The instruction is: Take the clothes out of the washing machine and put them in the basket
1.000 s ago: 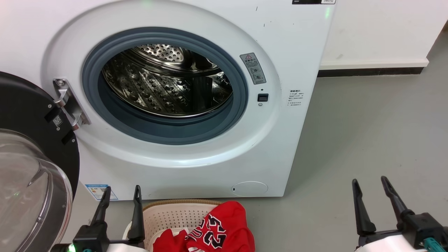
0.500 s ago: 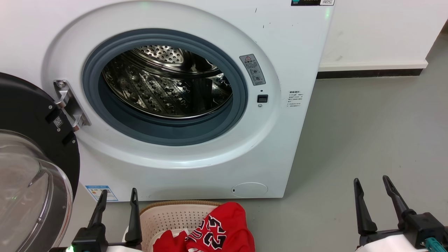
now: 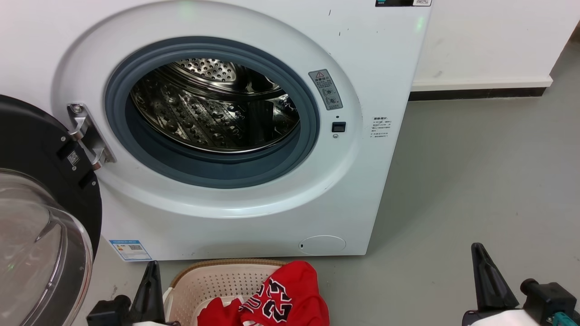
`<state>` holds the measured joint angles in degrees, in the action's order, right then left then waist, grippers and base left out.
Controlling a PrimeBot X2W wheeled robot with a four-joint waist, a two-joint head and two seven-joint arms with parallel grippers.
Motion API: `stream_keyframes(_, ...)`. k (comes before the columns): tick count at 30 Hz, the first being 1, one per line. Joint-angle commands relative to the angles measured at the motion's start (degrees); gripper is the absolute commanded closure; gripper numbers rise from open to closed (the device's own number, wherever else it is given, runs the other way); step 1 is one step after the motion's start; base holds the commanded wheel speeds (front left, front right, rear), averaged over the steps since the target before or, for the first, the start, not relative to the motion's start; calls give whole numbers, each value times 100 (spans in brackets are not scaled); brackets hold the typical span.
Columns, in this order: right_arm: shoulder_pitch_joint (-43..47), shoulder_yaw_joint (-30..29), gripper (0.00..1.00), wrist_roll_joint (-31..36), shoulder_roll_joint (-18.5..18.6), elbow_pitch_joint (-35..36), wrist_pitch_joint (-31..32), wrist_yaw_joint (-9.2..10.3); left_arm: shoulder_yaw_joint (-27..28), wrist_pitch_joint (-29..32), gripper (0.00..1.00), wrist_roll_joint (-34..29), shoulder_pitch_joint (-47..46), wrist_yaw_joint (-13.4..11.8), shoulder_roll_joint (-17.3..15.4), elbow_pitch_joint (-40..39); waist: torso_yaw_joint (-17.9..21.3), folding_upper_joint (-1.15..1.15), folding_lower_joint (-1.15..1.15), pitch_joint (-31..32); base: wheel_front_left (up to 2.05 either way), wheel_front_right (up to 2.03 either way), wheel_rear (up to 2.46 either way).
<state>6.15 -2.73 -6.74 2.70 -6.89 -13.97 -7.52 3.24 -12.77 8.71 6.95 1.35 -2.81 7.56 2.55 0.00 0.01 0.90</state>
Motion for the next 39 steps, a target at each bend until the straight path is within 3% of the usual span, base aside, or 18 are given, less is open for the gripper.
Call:
stream_keyframes(1, -135, -1, 100, -333, 34, 55, 62, 0, 38, 54, 100, 301, -168, 30, -7, -55, -4, 0, 0, -1, 0, 0, 0)
stream_keyframes(39, -646, -52, 100, -4084, 124, -280, 850, 2, 146, 864, 100, 3884, -683, 294, -9, 220, -83, 0, -1, -35, 0, 0, 0)
